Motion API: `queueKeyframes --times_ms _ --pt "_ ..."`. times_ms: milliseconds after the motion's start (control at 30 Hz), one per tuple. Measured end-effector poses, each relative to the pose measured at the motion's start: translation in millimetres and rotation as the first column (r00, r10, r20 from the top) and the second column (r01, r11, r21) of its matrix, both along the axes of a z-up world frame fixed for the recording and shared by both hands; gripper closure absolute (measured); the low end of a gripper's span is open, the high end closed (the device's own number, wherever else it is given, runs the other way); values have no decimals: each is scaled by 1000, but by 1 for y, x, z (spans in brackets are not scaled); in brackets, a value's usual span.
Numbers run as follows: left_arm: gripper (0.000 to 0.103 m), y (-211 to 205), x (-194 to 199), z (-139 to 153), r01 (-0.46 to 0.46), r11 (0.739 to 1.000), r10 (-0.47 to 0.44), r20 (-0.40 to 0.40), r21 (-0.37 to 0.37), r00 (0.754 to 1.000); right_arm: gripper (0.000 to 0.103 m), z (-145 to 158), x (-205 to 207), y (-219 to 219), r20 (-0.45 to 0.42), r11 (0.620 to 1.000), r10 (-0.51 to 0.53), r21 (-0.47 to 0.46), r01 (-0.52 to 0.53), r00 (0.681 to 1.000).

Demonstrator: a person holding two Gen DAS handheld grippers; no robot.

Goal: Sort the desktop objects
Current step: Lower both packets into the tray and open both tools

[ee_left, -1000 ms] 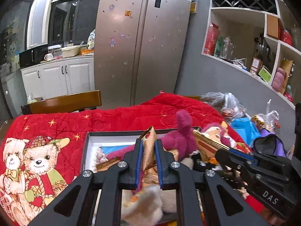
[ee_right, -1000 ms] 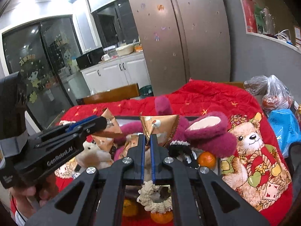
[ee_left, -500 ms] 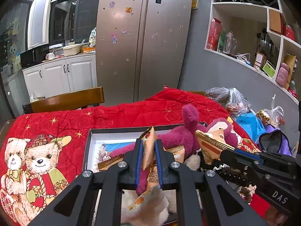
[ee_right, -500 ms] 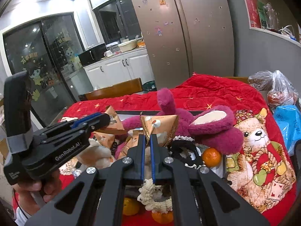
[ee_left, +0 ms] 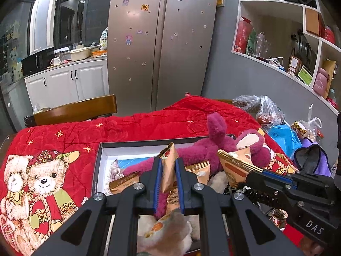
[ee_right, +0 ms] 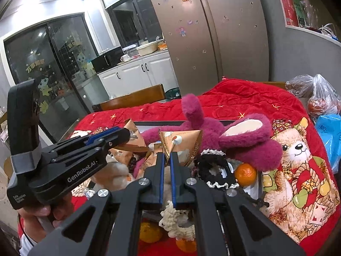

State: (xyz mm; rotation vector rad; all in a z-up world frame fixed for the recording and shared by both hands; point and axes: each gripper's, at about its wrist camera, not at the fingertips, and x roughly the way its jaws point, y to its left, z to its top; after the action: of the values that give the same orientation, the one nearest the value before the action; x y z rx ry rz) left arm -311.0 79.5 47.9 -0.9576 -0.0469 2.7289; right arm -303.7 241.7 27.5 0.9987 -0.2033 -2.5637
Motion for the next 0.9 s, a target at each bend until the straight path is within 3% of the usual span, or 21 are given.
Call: queueKeyframes --times_ms 467,533,600,633,667,733,900 --pt "89 3 2 2 0 1000 -1 -7 -24 1000 95 0 4 -6 -28 998 -10 58 12 1000" --pt "83 3 3 2 -13 1000 13 -15 -26 1000 93 3 4 -5 -46 997 -34 72 37 998" --pt "54 -1 3 4 -39 999 38 -18 -19 999 73 6 6 -1 -67 995 -57 78 62 996" --pt "32 -4 5 6 -56 998 55 -25 -10 998 47 8 8 1 -78 994 -71 79 78 994" --pt "24 -7 7 8 -73 997 73 -45 0 996 30 10 10 4 -93 993 -85 70 91 992" --pt "22 -12 11 13 -102 995 102 -84 3 991 27 16 13 8 -112 992 -105 52 111 988" --pt "22 -17 9 16 -93 995 94 -63 18 994 20 24 15 13 -125 993 -107 41 113 986"
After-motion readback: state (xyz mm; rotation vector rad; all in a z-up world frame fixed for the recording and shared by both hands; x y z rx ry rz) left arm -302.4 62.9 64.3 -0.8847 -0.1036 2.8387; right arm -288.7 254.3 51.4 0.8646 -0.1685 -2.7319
